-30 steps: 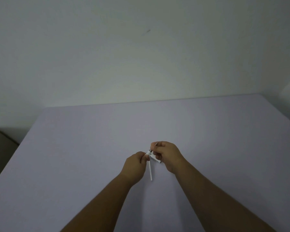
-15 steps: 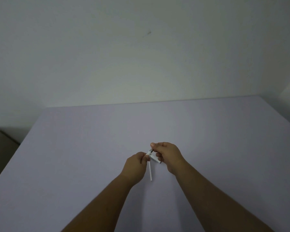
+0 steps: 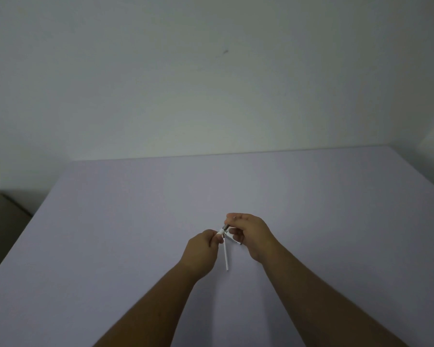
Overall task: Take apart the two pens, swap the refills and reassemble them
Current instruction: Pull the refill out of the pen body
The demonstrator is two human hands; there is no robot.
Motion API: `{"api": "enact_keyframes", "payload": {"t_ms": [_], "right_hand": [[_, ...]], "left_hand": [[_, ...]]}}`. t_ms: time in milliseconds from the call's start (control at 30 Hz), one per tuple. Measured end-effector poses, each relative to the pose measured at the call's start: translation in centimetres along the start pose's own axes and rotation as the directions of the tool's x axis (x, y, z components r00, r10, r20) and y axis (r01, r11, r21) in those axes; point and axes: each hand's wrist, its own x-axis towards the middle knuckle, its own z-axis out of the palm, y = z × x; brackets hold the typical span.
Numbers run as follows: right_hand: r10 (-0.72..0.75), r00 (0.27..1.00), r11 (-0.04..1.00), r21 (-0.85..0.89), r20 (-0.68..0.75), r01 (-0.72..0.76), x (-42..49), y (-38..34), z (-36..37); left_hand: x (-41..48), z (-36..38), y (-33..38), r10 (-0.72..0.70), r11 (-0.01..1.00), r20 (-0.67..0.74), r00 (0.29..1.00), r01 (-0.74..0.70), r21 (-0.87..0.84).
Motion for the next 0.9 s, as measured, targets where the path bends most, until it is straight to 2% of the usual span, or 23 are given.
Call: {"api": "enact_keyframes", "payload": {"t_ms": [100,267,400,500,667,900], "right_hand": [[-0.007,0.999,0.998,-0.066,-0.036,0.004,0.0,0.2,0.1],[0.005,1.000,1.000,0.013,0.014,-0.005,-0.1,0.1,0.1],[0.012,1.000,0.999,-0.050,0.008,-0.011,-0.2,0.1,0.0],[-0.043,0.998,0.998,-0.039,-0.036,0.042,-0.1,0.1,0.2],[-0.091,0.993,0.992,0.078,-0.072,0.097,0.2,-0.5,-0.2],[-0.098,0.994,0.995,0.003,-0.049,0.098,0.7,-0.8,-0.6]], "left_hand": [[0.0,0.0,0.0,0.014,1.000,0.006,1.000,-0.014,0.015],[0.0,0.1,0.0,0.006,1.000,0.005,1.000,-0.006,0.014],[0.0,0.1,0.0,0.011,1.000,0.021,1.000,-0.011,0.012],[0.1,-0.1,0.3,0.029,0.999,0.036,0.999,-0.029,-0.017],[0.1,-0.3,0.5,0.009,0.998,0.080,0.997,-0.004,-0.069],[0.0,-0.2,0.4,0.002,0.981,0.134,0.991,0.024,-0.194]]}}
